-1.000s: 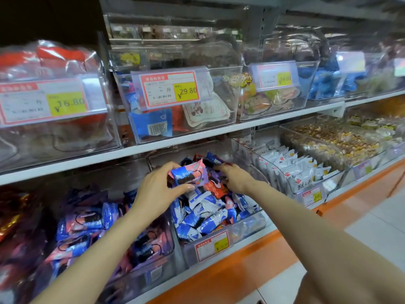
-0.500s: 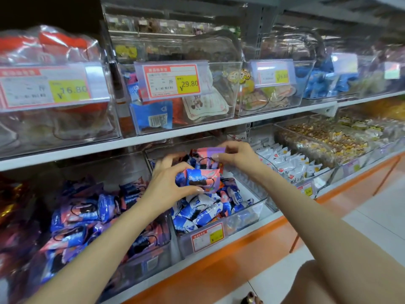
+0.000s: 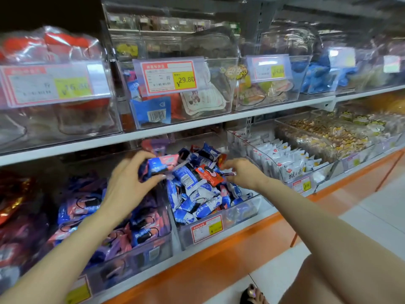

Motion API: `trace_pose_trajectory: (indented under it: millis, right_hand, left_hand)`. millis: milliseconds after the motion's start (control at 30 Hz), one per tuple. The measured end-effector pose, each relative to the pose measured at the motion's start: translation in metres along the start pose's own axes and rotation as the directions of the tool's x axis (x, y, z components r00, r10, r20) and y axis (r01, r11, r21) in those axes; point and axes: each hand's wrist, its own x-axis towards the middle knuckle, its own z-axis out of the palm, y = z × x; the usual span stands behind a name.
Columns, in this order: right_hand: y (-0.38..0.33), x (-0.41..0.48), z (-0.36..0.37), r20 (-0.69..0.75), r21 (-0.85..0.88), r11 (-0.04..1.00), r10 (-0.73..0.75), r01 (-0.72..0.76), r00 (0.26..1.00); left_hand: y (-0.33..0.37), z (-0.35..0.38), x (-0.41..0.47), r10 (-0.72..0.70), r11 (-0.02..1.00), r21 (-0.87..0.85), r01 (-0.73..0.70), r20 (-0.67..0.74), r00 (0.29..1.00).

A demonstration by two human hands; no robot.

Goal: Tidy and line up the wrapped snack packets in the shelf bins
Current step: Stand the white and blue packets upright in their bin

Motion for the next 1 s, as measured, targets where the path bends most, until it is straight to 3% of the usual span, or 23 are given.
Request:
trace_pose_trajectory:
  millis: [133,267,367,500,667,767,833,900,1000]
  right_hand:
    - [0.009,0.008,0.020,0.104,-0.098,0.995,0.032,-0.022,0.994]
    - [0.010,0.013,0.029,0.130,-0.109,0.994,0.048,-0.034,0.990]
    - [0.006,0.014,0.028,0.083,-0.109,0.992,0.071,-0.061,0.994]
    - [0.001,0.011,0.017,-0.096,-0.072,0.997,0.030,-0.037,0.995]
    - [-0.005,0.003,-0.012,-0.226,0.203,0.979,0.067,-0.020,0.972]
    - [-0.018,-0.008,-0.031,-0.139,0.489,0.872,0.091,-0.011,0.986]
    - [-0.030,-0.017,-0.043,-0.041,0.640,0.768,0.027,0.005,0.999]
    - [-0.042,-0.026,-0.051,0.081,0.722,0.692,-0.104,0.014,0.991]
    - [-0.058,-0.033,-0.048,0.188,0.740,0.671,-0.267,0.043,0.945]
  left_hand:
    - [-0.016,-0.009,-0.008,-0.106,0.975,0.198,0.106,-0.008,0.994]
    - [-0.031,-0.001,-0.013,-0.359,0.868,0.441,0.228,0.240,0.902]
    - [-0.034,0.006,-0.014,-0.401,0.874,0.420,0.244,0.340,0.850]
    - [-0.021,0.007,-0.007,-0.262,0.935,0.311,0.172,0.276,0.925]
    - [0.006,0.014,-0.006,0.096,0.986,0.119,-0.116,0.157,0.983]
    - [0.021,0.023,-0.003,0.250,0.963,0.065,-0.261,0.140,0.958]
    - [0.027,0.031,-0.002,0.282,0.956,0.038,-0.290,0.152,0.947]
    - [0.033,0.039,-0.002,0.265,0.963,-0.008,-0.268,0.181,0.947]
    - [0.040,0.046,-0.001,0.247,0.967,-0.113,-0.229,0.192,0.950]
